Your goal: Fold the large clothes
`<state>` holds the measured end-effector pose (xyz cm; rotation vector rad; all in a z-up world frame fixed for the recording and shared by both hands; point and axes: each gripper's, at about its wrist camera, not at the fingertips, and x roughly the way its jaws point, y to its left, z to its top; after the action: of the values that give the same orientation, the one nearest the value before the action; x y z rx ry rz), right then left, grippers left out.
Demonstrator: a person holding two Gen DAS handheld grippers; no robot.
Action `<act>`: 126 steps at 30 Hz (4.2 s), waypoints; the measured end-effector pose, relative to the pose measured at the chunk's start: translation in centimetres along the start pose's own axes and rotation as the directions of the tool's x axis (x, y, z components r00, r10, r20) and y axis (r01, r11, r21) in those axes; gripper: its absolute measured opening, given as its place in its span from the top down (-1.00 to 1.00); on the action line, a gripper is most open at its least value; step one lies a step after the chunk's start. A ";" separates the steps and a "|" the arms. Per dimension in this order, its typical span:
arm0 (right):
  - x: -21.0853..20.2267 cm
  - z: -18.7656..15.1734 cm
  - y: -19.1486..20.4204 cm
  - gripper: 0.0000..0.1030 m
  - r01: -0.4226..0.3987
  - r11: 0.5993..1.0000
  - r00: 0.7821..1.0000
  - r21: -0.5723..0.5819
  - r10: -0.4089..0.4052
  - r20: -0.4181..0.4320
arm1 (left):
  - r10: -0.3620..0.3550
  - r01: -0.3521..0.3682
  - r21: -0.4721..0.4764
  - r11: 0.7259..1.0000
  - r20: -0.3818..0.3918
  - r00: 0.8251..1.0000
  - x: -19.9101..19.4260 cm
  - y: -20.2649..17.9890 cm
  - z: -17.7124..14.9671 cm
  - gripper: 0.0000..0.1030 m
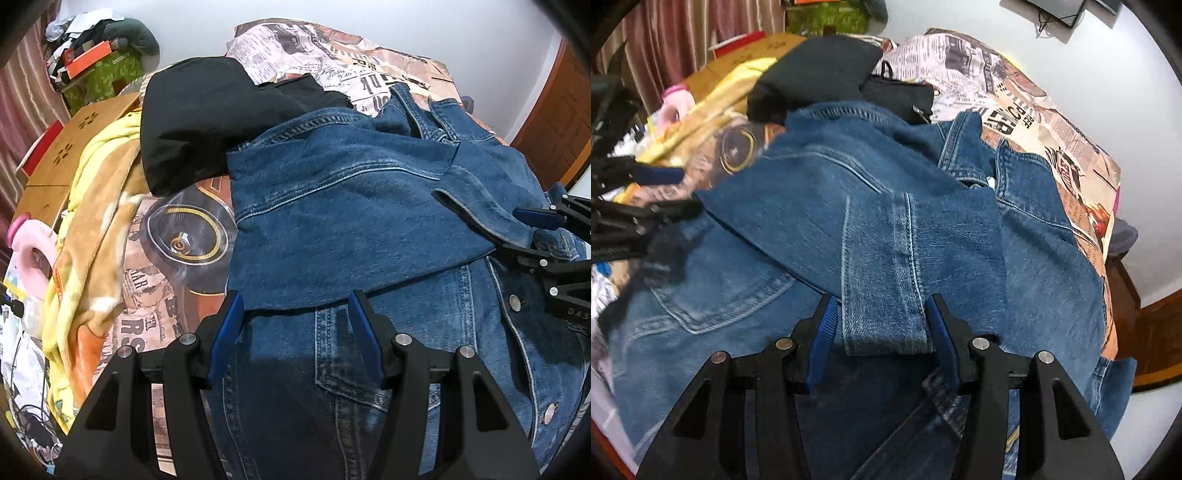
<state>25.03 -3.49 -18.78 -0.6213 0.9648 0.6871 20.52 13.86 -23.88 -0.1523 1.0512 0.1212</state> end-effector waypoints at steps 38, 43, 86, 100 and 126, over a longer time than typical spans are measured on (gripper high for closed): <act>-4.7 -8.1 -16.0 0.03 -0.214 0.606 0.972 0.766 0.054 0.229 | 0.025 -0.024 0.037 0.999 -0.022 0.999 1.1 -1.9 0.0 -0.12; -1.3 -7.7 -15.8 -0.03 -0.198 0.609 0.980 0.768 0.132 0.149 | 0.038 -0.036 0.057 0.998 -0.041 0.998 2.0 -2.3 -0.4 -0.16; -7.0 -10.1 -10.3 0.25 -0.015 0.770 0.983 0.638 -0.104 0.149 | 0.077 -0.080 0.101 0.992 0.027 0.997 -1.5 -3.7 -0.8 -0.58; -15.3 -12.6 -12.1 0.16 -0.056 0.706 0.929 0.706 -0.222 0.295 | -0.005 -0.024 0.184 0.983 0.153 0.988 -5.7 -9.2 3.0 -0.58; -6.8 -26.7 -21.1 0.14 -0.212 0.192 0.975 0.958 -0.020 0.219 | -0.216 0.160 0.306 0.939 0.160 0.963 -4.5 -20.4 7.2 -0.61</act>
<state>24.51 -38.14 -20.77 0.7125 1.0506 0.0782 27.94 -4.99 -15.07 0.0260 0.8459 -0.1906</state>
